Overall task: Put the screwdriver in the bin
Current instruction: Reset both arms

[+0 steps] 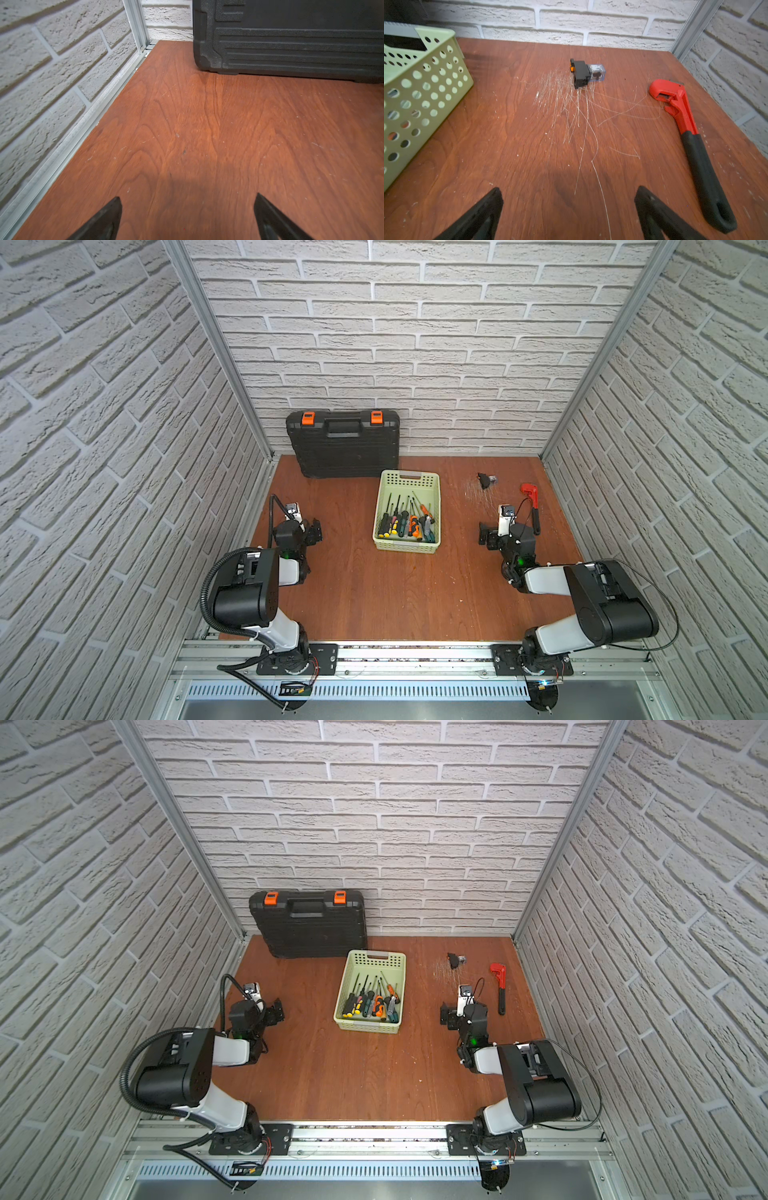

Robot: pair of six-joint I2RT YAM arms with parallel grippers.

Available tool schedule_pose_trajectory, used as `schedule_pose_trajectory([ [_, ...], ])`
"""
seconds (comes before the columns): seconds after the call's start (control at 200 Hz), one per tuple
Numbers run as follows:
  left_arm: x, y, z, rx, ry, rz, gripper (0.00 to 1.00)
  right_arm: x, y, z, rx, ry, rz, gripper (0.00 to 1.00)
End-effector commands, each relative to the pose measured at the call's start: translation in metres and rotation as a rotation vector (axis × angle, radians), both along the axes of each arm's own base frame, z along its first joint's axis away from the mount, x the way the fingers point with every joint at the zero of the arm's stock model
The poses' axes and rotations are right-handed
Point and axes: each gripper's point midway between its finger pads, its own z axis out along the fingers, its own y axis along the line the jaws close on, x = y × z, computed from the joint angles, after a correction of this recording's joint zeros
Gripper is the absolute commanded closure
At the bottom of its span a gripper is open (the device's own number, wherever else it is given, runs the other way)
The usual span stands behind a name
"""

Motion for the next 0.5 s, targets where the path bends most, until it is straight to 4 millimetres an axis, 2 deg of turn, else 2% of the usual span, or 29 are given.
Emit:
schedule_pose_trajectory([
  [0.0, 0.0095, -0.001, 0.0204, 0.028, -0.078, 0.0, 0.02, 0.0092, 0.003, 0.0217, 0.006, -0.066, 0.016, 0.0],
  [0.49, 0.01, -0.0015, 0.0203, 0.028, -0.076, -0.002, 0.02, 0.0083, 0.0033, 0.0203, 0.005, -0.054, 0.018, 0.0],
])
